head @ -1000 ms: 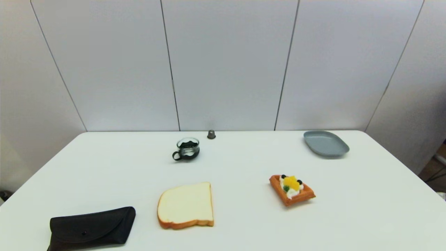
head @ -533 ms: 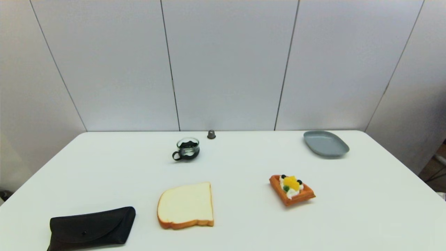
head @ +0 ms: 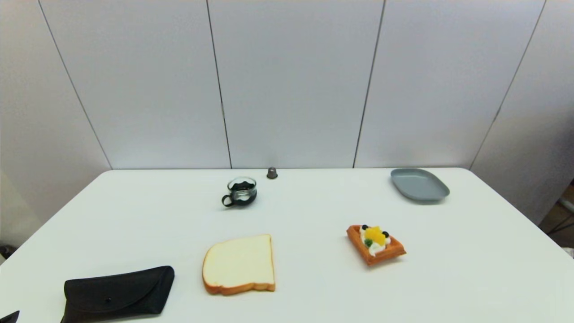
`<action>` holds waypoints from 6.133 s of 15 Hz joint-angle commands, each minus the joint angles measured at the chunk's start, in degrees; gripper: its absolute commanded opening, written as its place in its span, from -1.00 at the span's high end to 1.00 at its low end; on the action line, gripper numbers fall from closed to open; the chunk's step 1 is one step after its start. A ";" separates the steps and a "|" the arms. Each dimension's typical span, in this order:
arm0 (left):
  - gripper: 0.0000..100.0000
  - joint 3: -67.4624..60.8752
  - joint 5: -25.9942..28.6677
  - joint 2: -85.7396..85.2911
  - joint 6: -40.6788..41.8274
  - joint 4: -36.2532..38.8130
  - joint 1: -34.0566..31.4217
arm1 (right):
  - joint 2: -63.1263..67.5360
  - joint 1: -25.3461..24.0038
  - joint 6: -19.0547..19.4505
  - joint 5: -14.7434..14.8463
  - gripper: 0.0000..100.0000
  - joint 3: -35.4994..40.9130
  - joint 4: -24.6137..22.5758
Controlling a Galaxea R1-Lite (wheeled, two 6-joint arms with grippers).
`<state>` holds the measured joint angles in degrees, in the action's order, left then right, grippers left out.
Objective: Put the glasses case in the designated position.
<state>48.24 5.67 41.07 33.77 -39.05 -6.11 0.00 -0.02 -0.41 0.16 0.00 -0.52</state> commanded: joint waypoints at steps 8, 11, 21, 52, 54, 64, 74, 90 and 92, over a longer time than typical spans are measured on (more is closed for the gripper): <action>-1.00 20.14 8.22 20.72 18.97 -18.26 0.92 | 0.09 0.02 -0.11 0.02 -1.00 0.00 -0.09; -1.00 21.81 9.54 22.12 23.89 -24.50 0.83 | 0.09 0.02 -0.11 0.02 -1.00 0.00 -0.09; -1.00 27.61 9.71 37.94 33.20 -28.10 -0.40 | 0.09 0.02 0.06 0.02 -1.00 0.00 0.00; -1.00 6.87 0.84 50.16 41.55 -6.92 6.28 | 0.09 0.02 0.06 0.02 -1.00 0.00 0.00; -1.00 6.78 0.75 50.60 41.55 -7.01 6.28 | 0.09 -0.06 -0.11 0.02 -1.00 0.00 0.00; -1.00 6.78 0.75 53.06 41.47 -6.83 6.28 | 0.09 0.02 -0.11 0.02 -1.00 0.00 -0.09; -1.00 6.25 0.66 54.82 41.47 -6.74 6.28 | 0.09 0.02 -0.11 0.02 -1.00 0.00 0.00; 1.00 6.08 0.92 54.20 41.11 -4.64 6.20 | 0.09 -0.06 -0.11 0.02 -1.00 0.00 0.00; 1.00 6.08 1.27 53.32 40.85 -2.70 6.11 | 0.09 0.02 -0.11 0.02 -1.00 0.00 0.00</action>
<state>54.30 6.72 95.32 74.42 -42.56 0.11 0.02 -0.02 -0.49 0.18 0.00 -0.51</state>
